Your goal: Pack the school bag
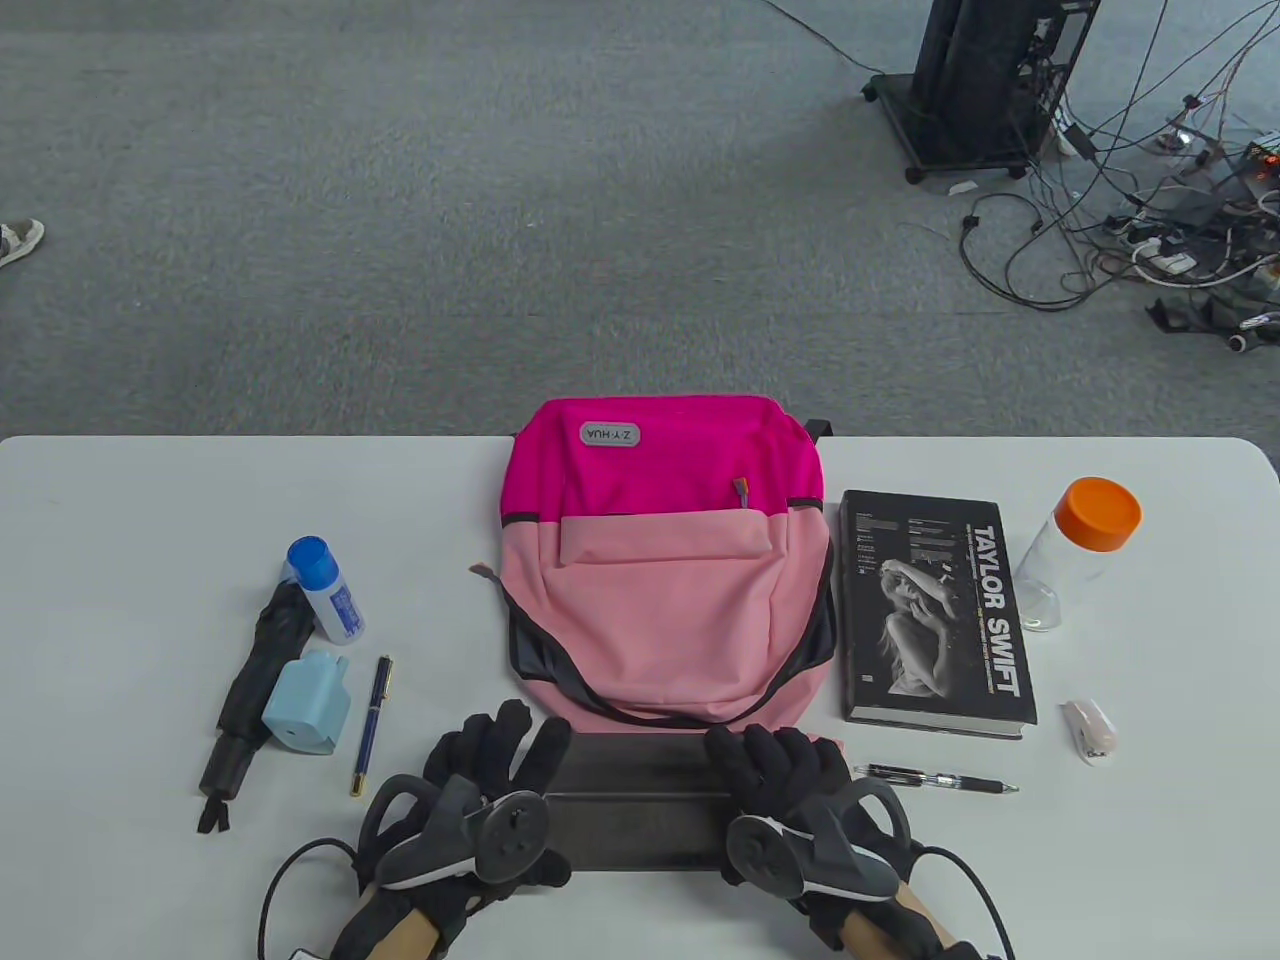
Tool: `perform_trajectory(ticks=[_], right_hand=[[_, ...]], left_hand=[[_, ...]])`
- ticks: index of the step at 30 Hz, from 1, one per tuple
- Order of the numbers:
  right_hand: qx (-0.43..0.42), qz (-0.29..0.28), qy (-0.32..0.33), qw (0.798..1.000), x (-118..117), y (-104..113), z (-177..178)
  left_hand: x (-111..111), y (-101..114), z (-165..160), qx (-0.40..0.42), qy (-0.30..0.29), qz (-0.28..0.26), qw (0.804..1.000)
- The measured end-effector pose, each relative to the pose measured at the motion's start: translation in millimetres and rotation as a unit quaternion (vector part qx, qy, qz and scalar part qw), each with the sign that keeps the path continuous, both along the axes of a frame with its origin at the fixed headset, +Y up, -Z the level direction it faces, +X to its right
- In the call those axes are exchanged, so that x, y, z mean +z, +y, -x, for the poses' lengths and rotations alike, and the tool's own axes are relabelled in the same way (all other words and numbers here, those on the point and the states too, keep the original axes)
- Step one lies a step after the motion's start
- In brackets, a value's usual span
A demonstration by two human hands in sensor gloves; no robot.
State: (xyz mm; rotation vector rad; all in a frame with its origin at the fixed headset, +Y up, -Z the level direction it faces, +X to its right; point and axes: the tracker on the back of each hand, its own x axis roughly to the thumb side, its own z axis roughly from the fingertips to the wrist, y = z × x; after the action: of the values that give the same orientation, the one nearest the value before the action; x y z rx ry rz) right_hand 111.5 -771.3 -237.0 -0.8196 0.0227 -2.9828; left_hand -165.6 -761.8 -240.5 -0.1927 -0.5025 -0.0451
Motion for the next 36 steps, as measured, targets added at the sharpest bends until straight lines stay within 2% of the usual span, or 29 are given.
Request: perform_trajectory(ticks=[4, 8, 28, 32, 36], right_hand=[[-0.001, 0.006, 0.001, 1.0, -0.3, 0.0, -0.2], [-0.007, 0.013, 0.0, 1.0, -1.5, -0.7, -1.7], [-0.013, 0.02, 0.002, 1.0, -4.0, -1.4, -5.8], [0.001, -0.037, 0.012, 0.999, -0.1, 6.8, -13.8], [-0.051, -0.083, -0.022, 0.995, 1.4, 30.5, -39.0]], left_hand=[[-1.0, -2.9, 1.5, 0.028, 0.001, -0.026, 0.999], [-2.2, -8.2, 2.9, -0.001, 0.002, -0.024, 1.0], [-8.0, -19.3, 2.5, -0.005, 0.012, 0.023, 1.0], [-9.3, -20.7, 3.5, -0.009, 0.012, 0.033, 0.999], [-8.7, -20.7, 3.5, -0.014, 0.012, 0.03, 0.999]])
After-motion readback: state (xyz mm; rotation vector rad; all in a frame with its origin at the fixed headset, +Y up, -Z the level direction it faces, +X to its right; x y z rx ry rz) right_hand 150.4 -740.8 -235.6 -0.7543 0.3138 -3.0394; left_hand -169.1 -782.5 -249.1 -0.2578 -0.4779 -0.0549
